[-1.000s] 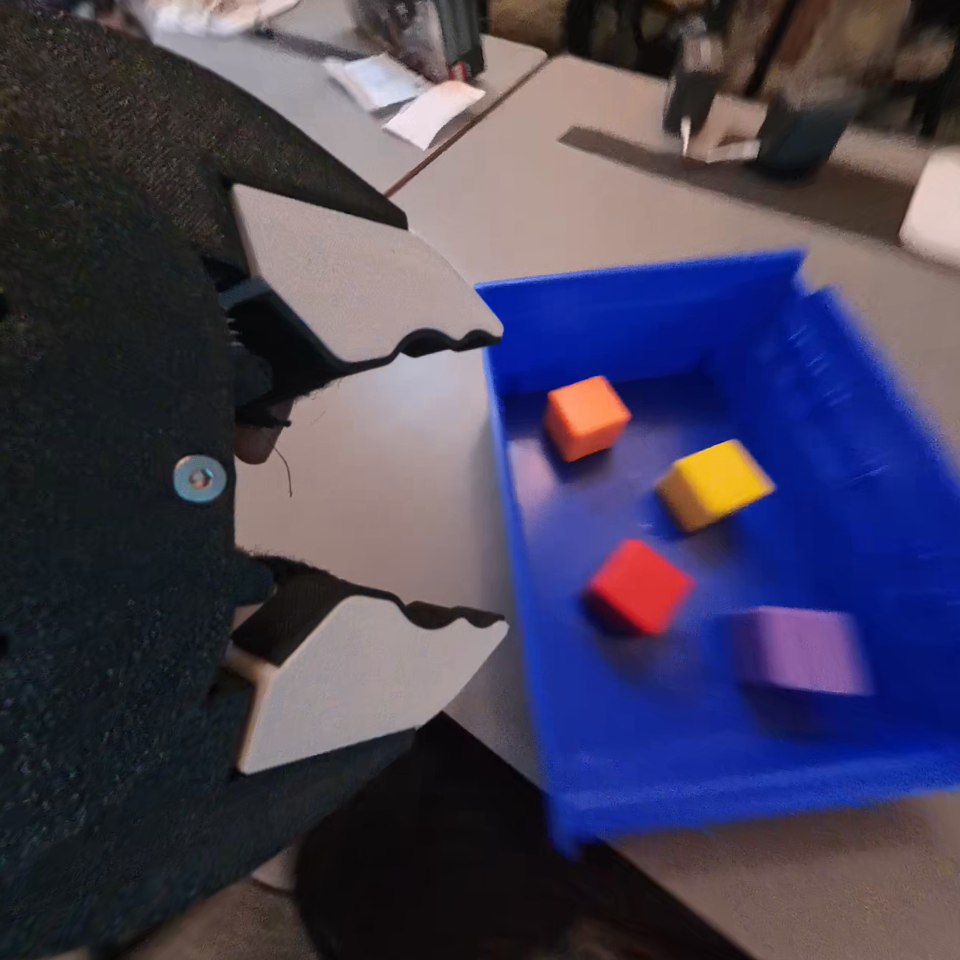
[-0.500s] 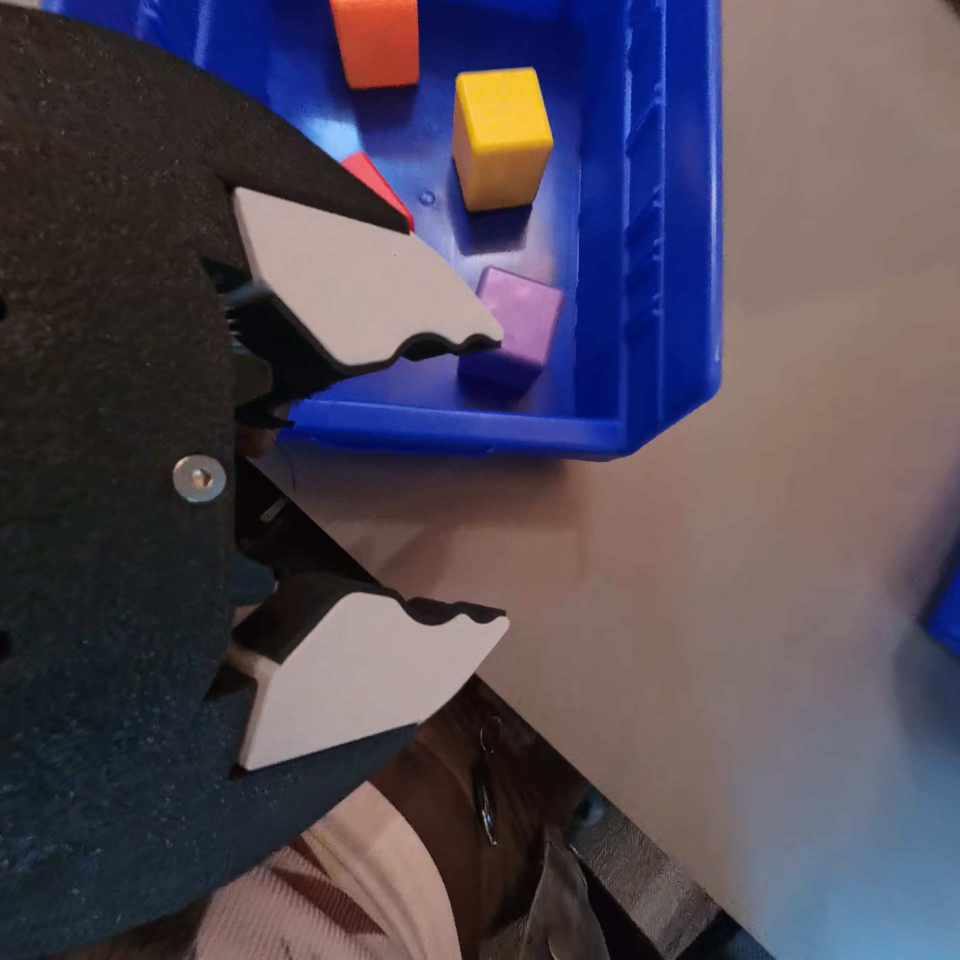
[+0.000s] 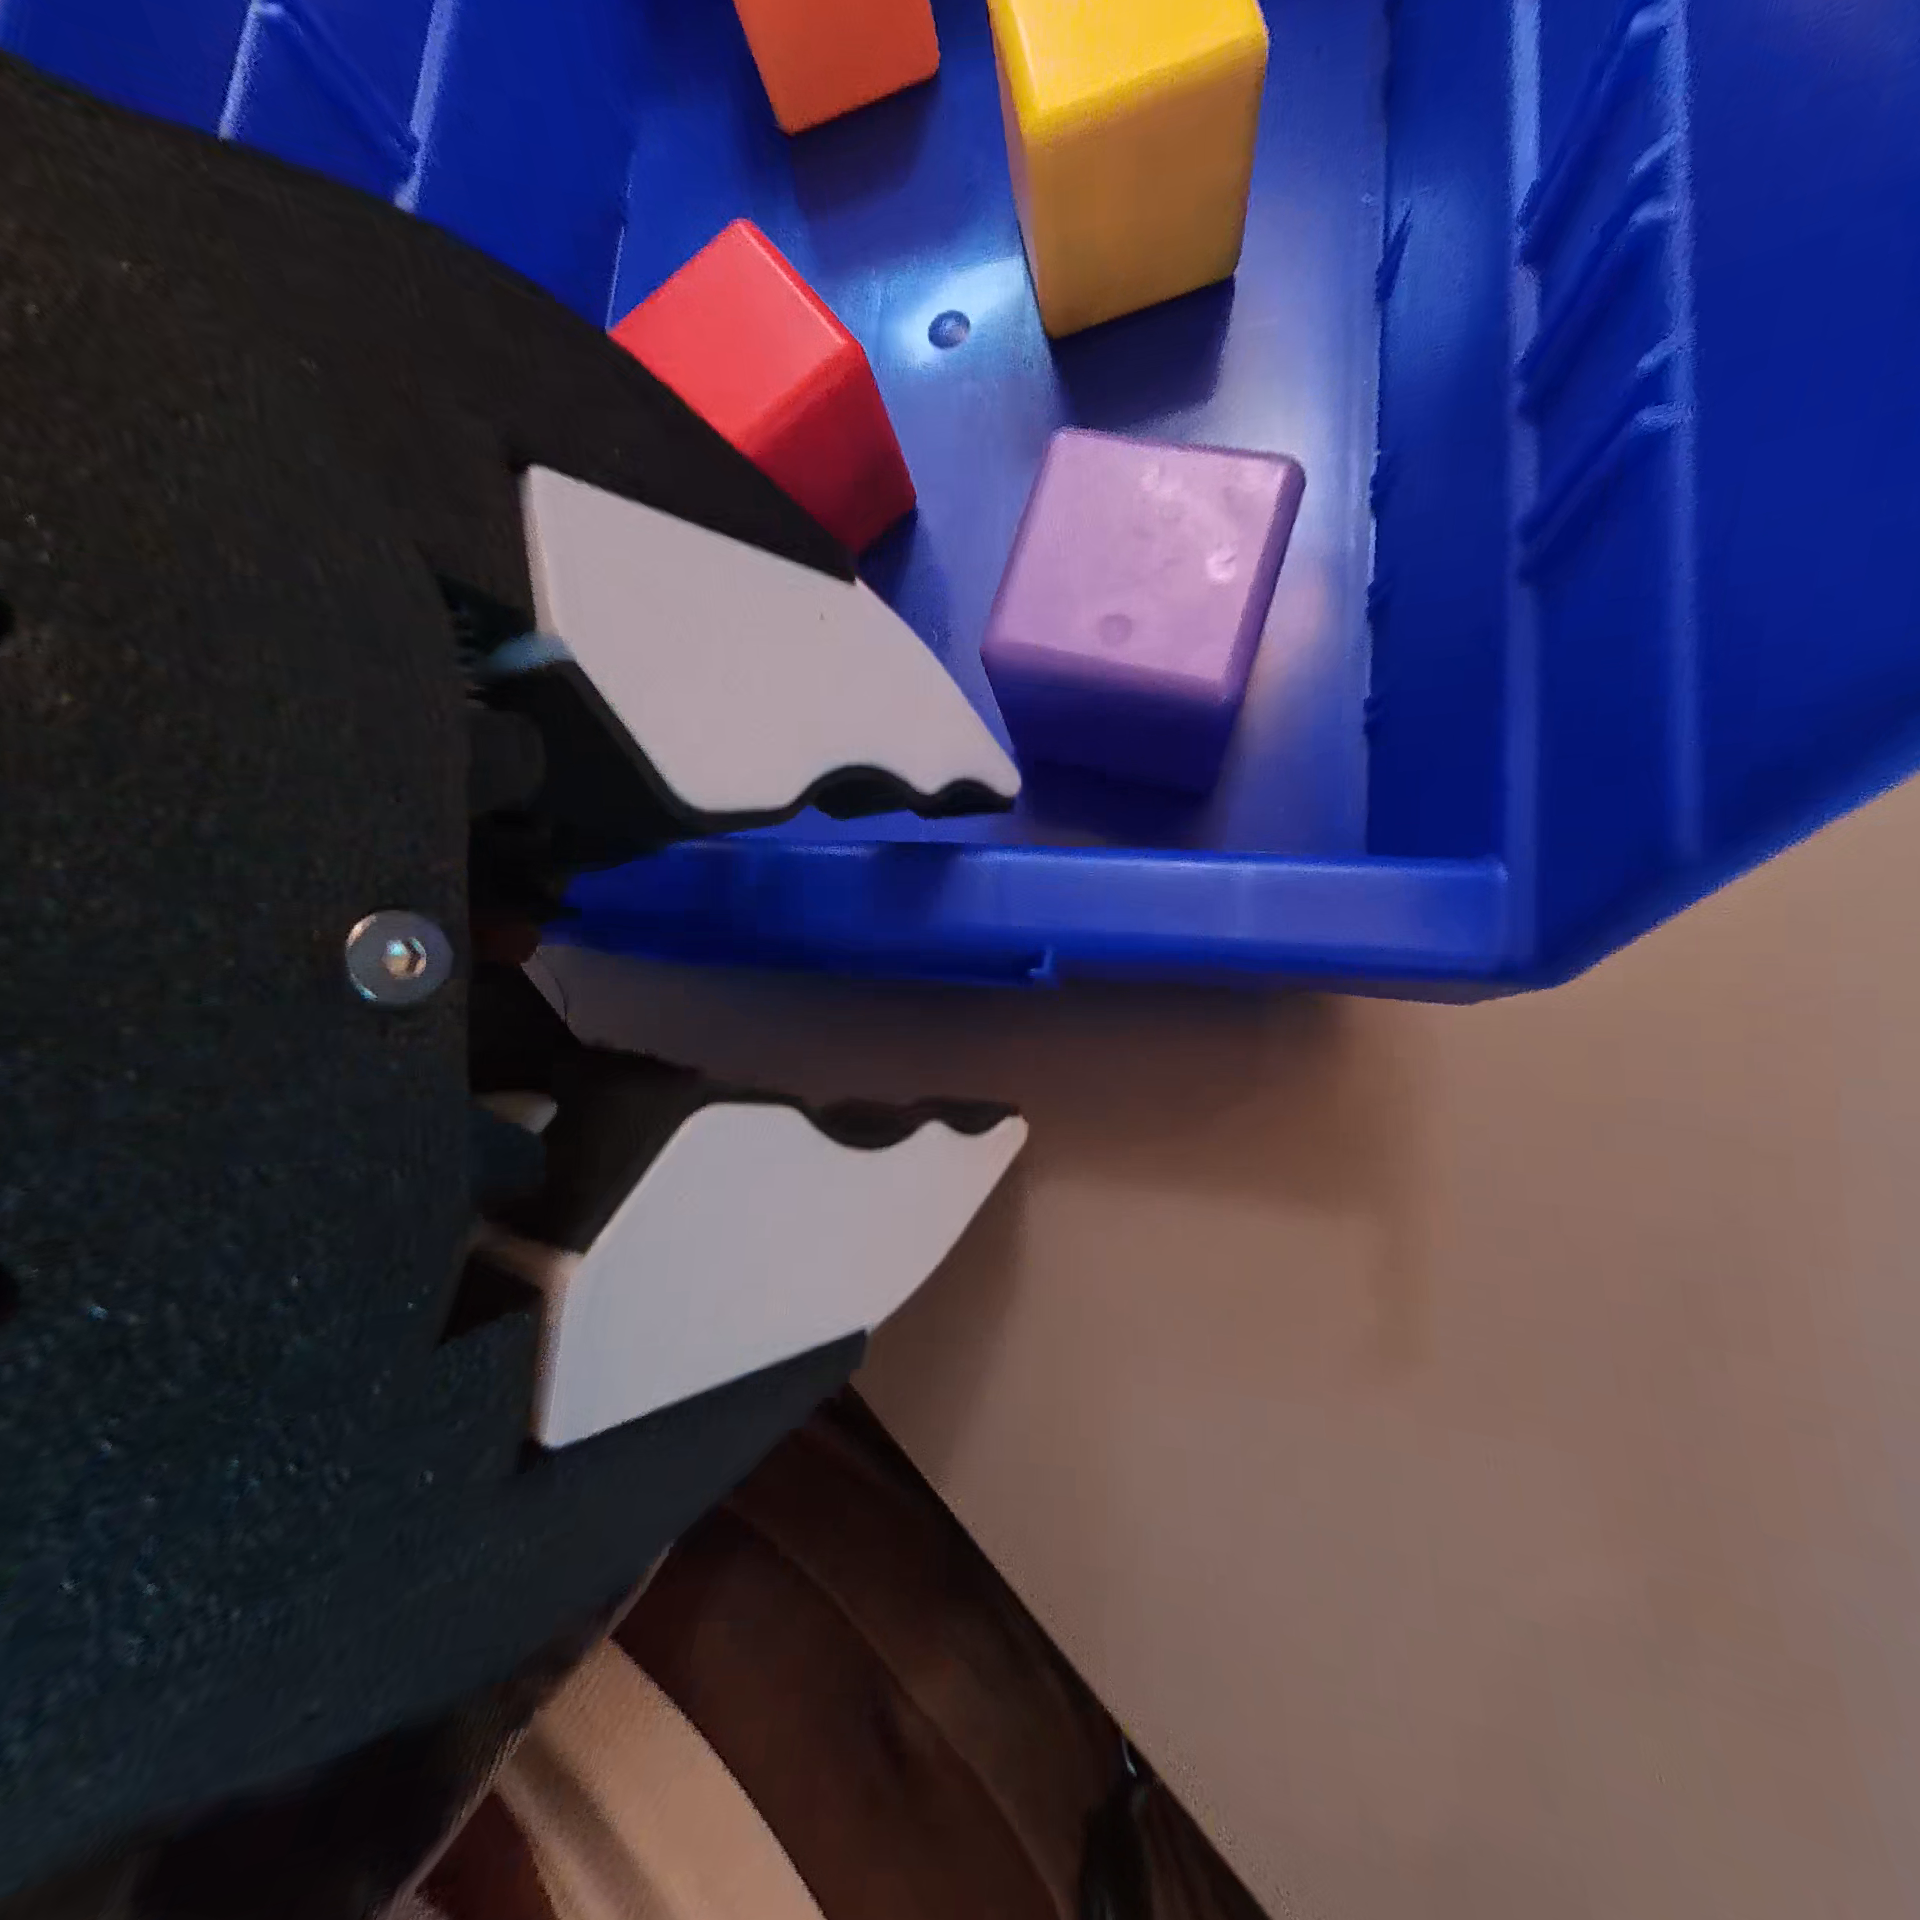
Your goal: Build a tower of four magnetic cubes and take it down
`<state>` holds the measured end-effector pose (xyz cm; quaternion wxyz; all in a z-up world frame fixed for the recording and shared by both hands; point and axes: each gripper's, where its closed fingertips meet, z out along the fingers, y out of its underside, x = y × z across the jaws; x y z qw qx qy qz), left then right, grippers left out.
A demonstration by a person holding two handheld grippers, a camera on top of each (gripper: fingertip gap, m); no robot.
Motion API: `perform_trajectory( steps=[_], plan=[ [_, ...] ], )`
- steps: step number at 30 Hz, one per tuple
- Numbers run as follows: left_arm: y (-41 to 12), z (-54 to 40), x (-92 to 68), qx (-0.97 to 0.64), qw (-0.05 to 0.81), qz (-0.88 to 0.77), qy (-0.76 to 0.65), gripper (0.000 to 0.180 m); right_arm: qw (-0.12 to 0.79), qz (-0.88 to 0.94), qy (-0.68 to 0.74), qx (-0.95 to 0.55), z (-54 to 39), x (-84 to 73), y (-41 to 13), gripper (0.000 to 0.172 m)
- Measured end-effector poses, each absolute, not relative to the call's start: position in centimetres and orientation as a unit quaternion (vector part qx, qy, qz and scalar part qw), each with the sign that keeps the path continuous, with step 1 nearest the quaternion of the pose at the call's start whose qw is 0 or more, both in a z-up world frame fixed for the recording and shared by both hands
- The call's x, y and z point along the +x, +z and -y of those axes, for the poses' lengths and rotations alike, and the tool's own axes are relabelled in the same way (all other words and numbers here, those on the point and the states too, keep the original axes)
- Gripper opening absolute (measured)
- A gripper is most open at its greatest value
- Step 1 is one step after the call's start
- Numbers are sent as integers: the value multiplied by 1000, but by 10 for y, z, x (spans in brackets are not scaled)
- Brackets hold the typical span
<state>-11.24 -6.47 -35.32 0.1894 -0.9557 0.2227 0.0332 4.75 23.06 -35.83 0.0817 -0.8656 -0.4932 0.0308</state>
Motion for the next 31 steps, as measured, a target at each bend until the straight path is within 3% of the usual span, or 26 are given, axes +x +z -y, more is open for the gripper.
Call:
perform_trajectory(
  steps=[3,20,31],
  plan=[
    [-357,64,-121,-953,189,-234,47,24,60,523,18,-850,-221,50,-366,42],
    [-356,88,-198,-917,174,-354,58,24,55,759,-98,-641,-133,128,-363,37],
    [-355,100,-288,-876,128,-456,86,25,84,732,-215,-641,-132,241,-358,28]
  ],
)
